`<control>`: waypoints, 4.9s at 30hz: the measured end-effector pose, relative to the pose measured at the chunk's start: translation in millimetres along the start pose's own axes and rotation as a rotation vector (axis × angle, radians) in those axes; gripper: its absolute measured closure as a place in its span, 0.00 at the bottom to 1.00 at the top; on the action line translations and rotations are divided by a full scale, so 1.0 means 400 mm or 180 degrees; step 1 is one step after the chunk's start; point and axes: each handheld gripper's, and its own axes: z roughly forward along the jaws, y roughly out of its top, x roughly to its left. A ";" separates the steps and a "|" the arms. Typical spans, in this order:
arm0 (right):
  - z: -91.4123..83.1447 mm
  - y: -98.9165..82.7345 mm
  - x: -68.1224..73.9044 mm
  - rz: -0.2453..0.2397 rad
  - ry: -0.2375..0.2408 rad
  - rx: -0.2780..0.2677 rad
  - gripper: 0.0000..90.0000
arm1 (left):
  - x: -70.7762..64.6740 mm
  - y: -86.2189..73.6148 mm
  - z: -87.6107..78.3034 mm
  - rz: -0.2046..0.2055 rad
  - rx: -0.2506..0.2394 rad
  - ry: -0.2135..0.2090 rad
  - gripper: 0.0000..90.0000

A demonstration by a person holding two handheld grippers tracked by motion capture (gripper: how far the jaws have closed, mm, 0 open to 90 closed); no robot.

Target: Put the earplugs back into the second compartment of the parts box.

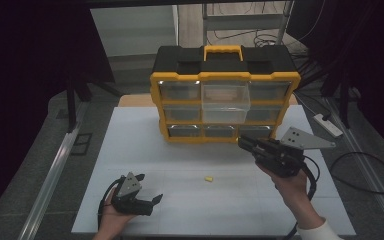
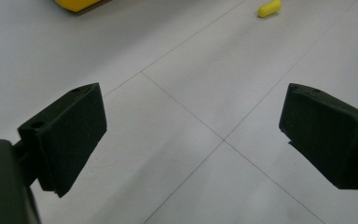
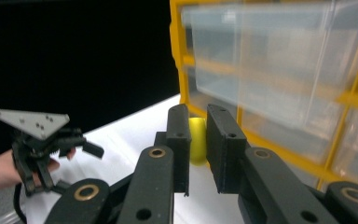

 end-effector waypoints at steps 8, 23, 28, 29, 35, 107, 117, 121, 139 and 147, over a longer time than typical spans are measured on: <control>-0.001 0.084 -0.012 -0.0058 -0.0061 -0.0157 0.88 | 0.001 0.000 0.000 0.0003 0.0001 -0.0003 0.08; 0.056 0.182 -0.048 -0.0001 -0.0146 -0.0132 0.88 | 0.001 -0.001 0.000 0.0013 0.0008 -0.0007 0.08; 0.090 0.196 -0.083 0.0060 -0.0271 -0.0031 0.88 | 0.001 -0.001 0.001 0.0014 0.0014 -0.0012 0.08; 0.098 0.198 -0.089 0.0065 -0.0300 -0.0013 0.88 | 0.001 -0.001 0.001 0.0014 0.0014 -0.0014 0.08; 0.139 0.219 -0.119 0.0073 -0.0432 0.0085 0.88 | 0.002 -0.001 0.000 -0.0003 -0.0003 -0.0012 0.08; 0.026 -0.132 -0.025 -0.0182 0.0005 0.0569 0.28 | -0.001 -0.002 0.000 0.0011 -0.0007 -0.0010 0.08; 0.078 -0.180 -0.008 -0.0215 0.0104 0.0870 0.27 | -0.001 -0.002 0.000 0.0017 -0.0007 -0.0019 0.08; 0.106 -0.201 -0.002 -0.0243 0.0152 0.1040 0.27 | -0.001 -0.002 0.000 0.0016 -0.0007 -0.0018 0.08; 0.183 -0.257 0.014 -0.0362 0.0212 0.1619 0.27 | 0.000 -0.001 -0.002 0.0017 -0.0015 -0.0017 0.08; 0.222 -0.274 0.015 -0.0371 0.0272 0.1777 0.27 | -0.001 0.000 -0.002 0.0026 -0.0025 -0.0027 0.08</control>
